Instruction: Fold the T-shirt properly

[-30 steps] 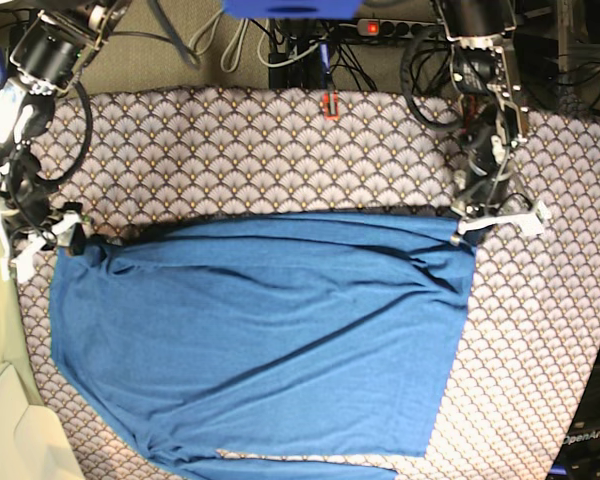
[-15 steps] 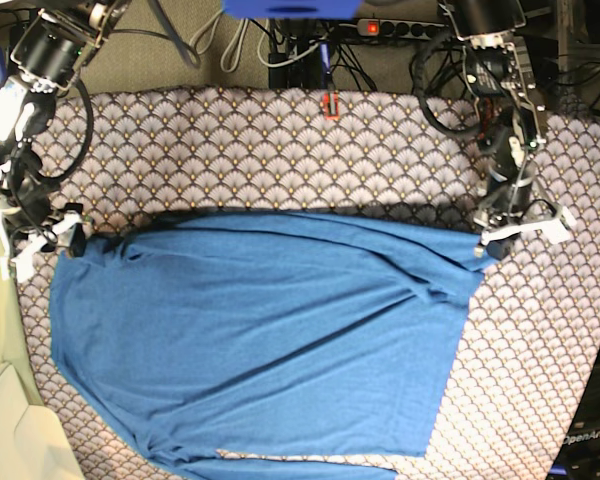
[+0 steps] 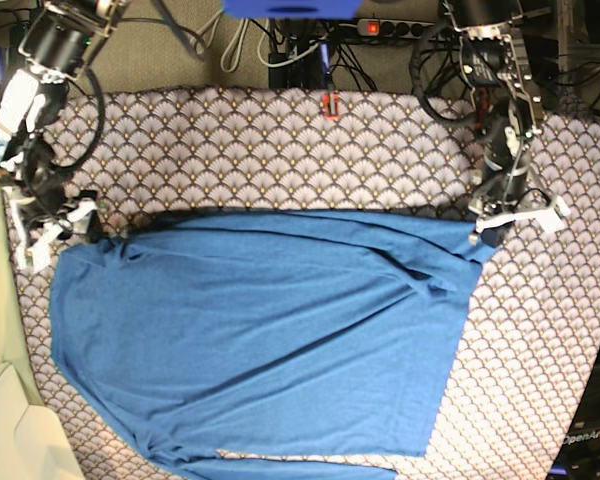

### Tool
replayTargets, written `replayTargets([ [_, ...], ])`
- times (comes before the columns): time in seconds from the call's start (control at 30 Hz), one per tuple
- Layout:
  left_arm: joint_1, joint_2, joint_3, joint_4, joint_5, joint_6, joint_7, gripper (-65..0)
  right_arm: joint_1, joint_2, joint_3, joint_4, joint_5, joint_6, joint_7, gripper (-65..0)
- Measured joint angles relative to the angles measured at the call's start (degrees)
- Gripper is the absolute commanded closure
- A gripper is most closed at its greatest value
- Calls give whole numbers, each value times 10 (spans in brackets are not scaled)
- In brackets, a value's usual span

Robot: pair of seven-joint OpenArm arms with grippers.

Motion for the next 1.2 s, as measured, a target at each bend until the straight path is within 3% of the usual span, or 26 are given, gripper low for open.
replayTargets([
  [0.4, 4, 1, 0, -7, 0, -2, 0, -17, 7, -33, 2, 0, 2, 0, -30, -387],
  [0.67, 8, 1, 0, -7, 0, -2, 0, -17, 23, -68, 3, 0, 1, 0, -47, -461],
  [1.07, 18, 1, 1, -10, 0, -2, 0, -18, 51, -79, 4, 0, 0, 0, -44, -466],
  [1.2, 16, -5, 1, -10, 0, -2, 35, -18, 53, -90, 4, -15, 0, 0, -41, -466],
])
